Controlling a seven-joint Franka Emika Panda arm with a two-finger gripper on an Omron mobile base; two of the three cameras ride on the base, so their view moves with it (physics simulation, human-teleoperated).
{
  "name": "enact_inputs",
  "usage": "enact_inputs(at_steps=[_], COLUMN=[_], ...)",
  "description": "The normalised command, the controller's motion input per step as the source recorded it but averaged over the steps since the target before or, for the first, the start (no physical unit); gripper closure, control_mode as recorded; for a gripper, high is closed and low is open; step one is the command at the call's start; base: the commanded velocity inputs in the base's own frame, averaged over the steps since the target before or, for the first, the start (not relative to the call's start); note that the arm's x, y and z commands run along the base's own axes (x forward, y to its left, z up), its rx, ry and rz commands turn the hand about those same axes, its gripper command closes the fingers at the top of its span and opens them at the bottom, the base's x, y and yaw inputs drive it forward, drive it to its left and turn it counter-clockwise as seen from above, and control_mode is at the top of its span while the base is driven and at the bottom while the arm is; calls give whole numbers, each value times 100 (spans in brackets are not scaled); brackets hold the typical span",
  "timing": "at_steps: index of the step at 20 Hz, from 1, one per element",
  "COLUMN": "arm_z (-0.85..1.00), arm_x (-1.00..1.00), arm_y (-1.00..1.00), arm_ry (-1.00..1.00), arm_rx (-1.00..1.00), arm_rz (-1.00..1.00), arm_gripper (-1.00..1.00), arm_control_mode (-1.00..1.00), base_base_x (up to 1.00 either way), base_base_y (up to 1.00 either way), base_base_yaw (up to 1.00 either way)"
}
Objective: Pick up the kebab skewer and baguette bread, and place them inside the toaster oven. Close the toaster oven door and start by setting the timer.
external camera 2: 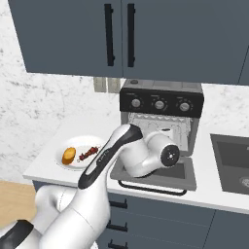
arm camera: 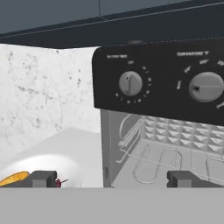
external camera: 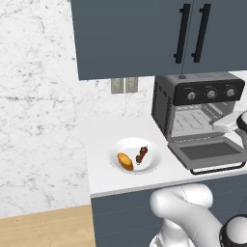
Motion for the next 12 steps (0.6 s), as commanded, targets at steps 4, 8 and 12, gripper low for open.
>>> enact_inputs(at_steps=[4, 8, 12], arm_z=[-33, -10, -6], arm_x=[64, 59, 53], arm_y=[0, 0, -4], arm_ry=[-3, 0, -1], arm_rx=[0, 0, 0], arm_rz=[0, 0, 0], arm_gripper=[-100, -100, -100], arm_control_mode=[-100, -100, -100], base_base_x=[0, 0, 0], base_base_y=[0, 0, 0], base_base_yaw=[0, 0, 0])
